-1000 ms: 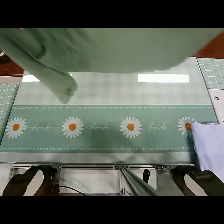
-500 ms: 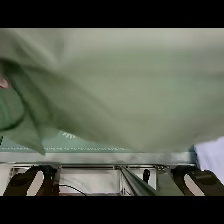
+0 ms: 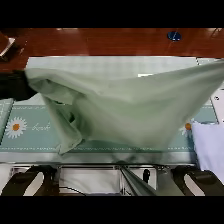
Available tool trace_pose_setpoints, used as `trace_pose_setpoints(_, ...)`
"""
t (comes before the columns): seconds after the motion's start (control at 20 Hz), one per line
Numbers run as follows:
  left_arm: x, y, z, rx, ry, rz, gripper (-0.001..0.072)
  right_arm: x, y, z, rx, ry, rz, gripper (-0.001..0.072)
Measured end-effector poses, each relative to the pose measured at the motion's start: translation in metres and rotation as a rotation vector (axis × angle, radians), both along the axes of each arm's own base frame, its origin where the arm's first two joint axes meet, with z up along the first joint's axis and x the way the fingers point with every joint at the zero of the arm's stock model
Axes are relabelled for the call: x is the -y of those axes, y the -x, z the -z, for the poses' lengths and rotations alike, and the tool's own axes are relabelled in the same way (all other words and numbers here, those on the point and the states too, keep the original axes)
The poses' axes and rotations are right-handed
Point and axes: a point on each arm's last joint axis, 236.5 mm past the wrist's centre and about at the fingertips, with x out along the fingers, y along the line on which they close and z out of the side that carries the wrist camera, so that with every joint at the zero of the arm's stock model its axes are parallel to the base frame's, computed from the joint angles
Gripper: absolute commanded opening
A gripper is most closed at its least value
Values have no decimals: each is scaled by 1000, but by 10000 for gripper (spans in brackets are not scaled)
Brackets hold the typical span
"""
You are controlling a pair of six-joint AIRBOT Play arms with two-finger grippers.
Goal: Fold the shirts.
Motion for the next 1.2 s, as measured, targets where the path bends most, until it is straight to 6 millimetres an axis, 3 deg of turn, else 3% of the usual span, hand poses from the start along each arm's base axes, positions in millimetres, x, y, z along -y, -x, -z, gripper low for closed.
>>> trace_pose_setpoints(0.15,-4,-53,56,-129,18,-35,20,23,-55,61,-133,74,92,25)
trace_pose_setpoints(0.45,-8,-143,143,-319,52,-61,22,33,-172,174,-287,50,179,30)
trace_pose_setpoints(0.5,-7,-153,151,-333,62,-63,58,33,-188,191,-316,5,194,107)
trace_pose_setpoints(0.55,-7,-163,161,-348,70,-66,188,33,-202,205,-344,-46,207,238)
trace_pose_setpoints(0.6,-6,-170,167,-358,78,-68,481,31,-214,216,-364,-104,215,408)
trace_pose_setpoints(0.75,-2,-177,182,-397,89,-52,512,20,-239,240,-417,-287,202,418)
trace_pose_setpoints(0.85,-9,-164,191,-445,36,-3,512,23,-240,244,-450,-359,185,415)
trace_pose_setpoints(0.95,-36,-142,206,-531,-49,12,512,42,-224,247,-510,-364,176,414)
trace_pose_setpoints(1.1,-71,-97,221,-665,-67,-32,512,88,-171,259,-629,-277,218,408)
trace_pose_setpoints(1.2,-81,-56,232,-738,-58,-36,512,114,-127,273,-691,-245,286,408)
